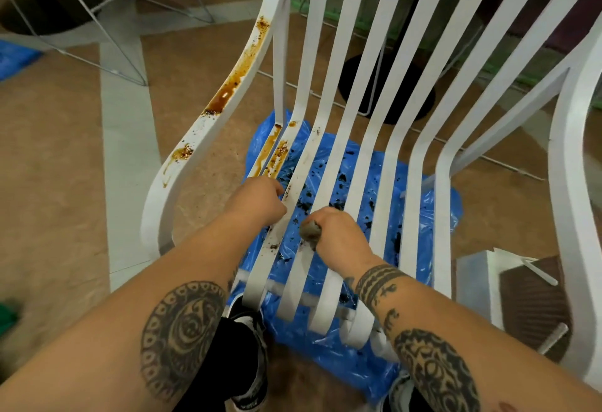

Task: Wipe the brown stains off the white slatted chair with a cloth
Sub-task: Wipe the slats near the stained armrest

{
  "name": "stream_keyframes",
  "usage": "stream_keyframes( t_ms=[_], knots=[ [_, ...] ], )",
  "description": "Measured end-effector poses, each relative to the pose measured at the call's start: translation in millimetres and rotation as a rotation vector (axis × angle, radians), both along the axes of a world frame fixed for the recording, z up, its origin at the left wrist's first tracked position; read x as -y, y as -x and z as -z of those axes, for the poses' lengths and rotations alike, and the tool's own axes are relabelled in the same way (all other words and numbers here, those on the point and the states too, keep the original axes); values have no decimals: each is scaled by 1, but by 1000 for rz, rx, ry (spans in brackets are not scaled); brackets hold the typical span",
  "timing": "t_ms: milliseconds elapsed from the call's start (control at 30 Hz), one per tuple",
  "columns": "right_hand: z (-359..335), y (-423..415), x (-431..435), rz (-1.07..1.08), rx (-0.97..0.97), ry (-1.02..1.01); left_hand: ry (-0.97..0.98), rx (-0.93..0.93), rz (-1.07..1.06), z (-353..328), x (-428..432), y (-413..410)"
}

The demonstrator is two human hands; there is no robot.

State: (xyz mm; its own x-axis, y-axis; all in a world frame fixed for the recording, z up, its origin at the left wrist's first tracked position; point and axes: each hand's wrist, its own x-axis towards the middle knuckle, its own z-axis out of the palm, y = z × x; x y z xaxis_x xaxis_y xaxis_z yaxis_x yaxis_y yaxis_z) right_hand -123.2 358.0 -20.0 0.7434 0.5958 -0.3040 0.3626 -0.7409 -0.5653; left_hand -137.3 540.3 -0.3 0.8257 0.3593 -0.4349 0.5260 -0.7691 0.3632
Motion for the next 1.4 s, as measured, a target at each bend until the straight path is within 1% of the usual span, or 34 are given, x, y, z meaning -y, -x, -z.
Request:
stream_keyframes(
  t_ms=[100, 167, 233, 267, 400, 467, 567, 700, 800, 900, 1000, 1067, 1133, 1167, 1233, 1333, 1400],
  knots=[
    [-13, 4, 2, -87, -125, 81, 3, -4, 6, -5, 1, 7],
    [-17, 0, 5, -48, -195, 59, 6, -4, 25, -6, 3, 11],
    [-15, 1, 4, 52, -163, -17, 6, -2, 35, -2, 5, 16],
    [-12, 6, 4, 62, -121, -17, 5, 3, 35, 0, 6, 19],
    [0, 35, 2, -81, 3, 116, 27, 30, 30, 5, 9, 31],
    [-2, 49, 7, -146, 39, 137, 46, 39, 21, 4, 10, 33],
    [-15, 63, 14, -215, 34, 131, 69, 43, 3, 0, 12, 36],
    [-32, 68, 16, -358, -37, 146, 62, 56, 10, -4, 15, 42],
    [-31, 74, 19, -411, -56, 166, 83, 82, 8, -8, 16, 50],
    [-25, 91, 25, -500, -60, 209, 149, 106, -18, -12, 21, 62],
    [-23, 103, 32, -471, -44, 158, 219, 148, -44, -12, 26, 71],
    [-33, 99, 35, -322, -157, 74, 307, 187, -93, -17, 28, 75],
    [-46, 90, 39, -149, -276, -35, 439, 214, -161, -26, 31, 77],
    [-55, 85, 42, -92, -294, -89, 510, 231, -194, -32, 33, 78],
    [-71, 75, 49, -28, -280, -184, 688, 224, -251, -48, 44, 84],
    [-93, 64, 60, 100, -244, -308, 970, 121, -310, -72, 65, 93],
    [-108, 59, 68, 181, -227, -367, 1125, 90, -363, -80, 75, 96]
  ],
)
